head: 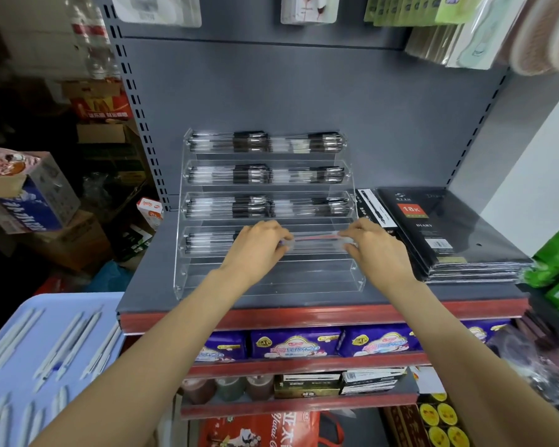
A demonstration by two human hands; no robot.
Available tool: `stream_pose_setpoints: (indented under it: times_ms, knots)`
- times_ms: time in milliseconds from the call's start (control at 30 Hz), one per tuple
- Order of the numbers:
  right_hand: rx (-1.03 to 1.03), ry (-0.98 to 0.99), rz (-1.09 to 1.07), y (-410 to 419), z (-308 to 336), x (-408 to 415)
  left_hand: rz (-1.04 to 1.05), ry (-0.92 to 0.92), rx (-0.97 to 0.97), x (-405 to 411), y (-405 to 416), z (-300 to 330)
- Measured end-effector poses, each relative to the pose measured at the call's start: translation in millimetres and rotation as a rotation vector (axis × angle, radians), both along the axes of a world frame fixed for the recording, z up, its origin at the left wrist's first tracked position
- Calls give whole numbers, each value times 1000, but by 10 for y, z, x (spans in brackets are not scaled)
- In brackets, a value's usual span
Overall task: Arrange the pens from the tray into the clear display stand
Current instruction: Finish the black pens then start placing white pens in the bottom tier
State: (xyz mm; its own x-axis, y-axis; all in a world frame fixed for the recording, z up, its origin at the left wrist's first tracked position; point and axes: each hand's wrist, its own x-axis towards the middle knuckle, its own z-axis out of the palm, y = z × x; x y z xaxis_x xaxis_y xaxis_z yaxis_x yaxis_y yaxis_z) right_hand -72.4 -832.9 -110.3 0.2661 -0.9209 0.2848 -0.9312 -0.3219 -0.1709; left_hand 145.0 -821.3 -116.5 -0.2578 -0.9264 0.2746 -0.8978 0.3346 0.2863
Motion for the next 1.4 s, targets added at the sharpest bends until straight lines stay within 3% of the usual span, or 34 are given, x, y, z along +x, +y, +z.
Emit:
stream_pose_setpoints:
  times_ms: [100,300,467,700,833,1000,1233,1400]
  knots:
    - [-46,-121,-8,101,15,119,38,141,-60,69,97,21]
    - [71,-406,158,402,-19,810,122,378,-125,481,523,7]
    - [170,-498,282,853,-143,1847,256,417,-188,1272,1083,-198]
    - [357,-477,361,1522,-661,3552,464,478,86,2911,1755,-844]
    - [526,-416,234,1643,-1124,4225,485,417,250,3634,1906,-1271]
    - [699,-241,13,1542,-1643,4553,351,254,424,4005,1747,-1672]
    - [584,-65,-149,1316,-1887,4733,384,-56,484,3908,1333,-1849]
    - [664,10,-225,1202,-1925,4879,493,-83,542,3837,1144,-1871]
